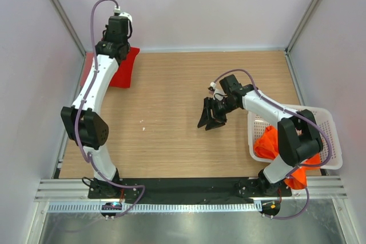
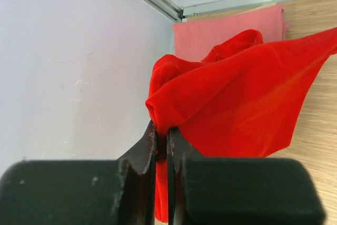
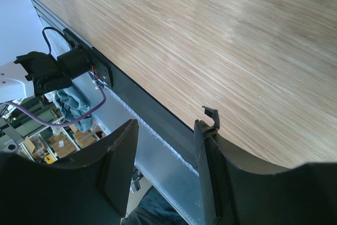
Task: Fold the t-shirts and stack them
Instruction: Neatly place the folded tshirt to the corner
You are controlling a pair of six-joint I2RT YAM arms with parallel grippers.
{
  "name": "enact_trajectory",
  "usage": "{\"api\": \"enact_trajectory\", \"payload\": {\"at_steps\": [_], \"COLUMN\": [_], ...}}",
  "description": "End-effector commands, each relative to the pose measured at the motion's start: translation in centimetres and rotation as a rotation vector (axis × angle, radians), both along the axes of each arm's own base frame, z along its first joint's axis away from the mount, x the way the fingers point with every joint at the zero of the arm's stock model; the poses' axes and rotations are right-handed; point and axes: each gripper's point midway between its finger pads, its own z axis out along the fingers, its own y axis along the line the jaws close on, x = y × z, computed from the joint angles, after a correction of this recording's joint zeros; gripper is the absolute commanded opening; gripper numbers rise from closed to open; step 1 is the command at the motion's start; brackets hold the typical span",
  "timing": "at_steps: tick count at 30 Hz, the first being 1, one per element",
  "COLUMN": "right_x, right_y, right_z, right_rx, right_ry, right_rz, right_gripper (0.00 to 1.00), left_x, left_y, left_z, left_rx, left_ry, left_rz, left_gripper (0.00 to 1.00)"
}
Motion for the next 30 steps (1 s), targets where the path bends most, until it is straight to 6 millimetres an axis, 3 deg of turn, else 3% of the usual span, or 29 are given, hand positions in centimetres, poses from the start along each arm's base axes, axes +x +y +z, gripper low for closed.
{"api": "enact_trajectory", "payload": {"at_steps": [1,30], "right_x": [0.7,1.2], "right_y": [0.4,0.5], "right_z": [1.1,-0.7], "right_rx": [0.016,-0.019], "right_ry": [-0.038,0.007], "right_rz": [0.020,0.019], "right_gripper": [0.54,0.54], "left_x": [1.0,5.4], "left_y": [0.6,4.3], "left_z": [3.9,2.3], "left_rx": [0.004,-0.019], "left_ry": [-0.132,-0.170], "left_rz": [0.021,0.072], "left_gripper": [0.00,0.00]}}
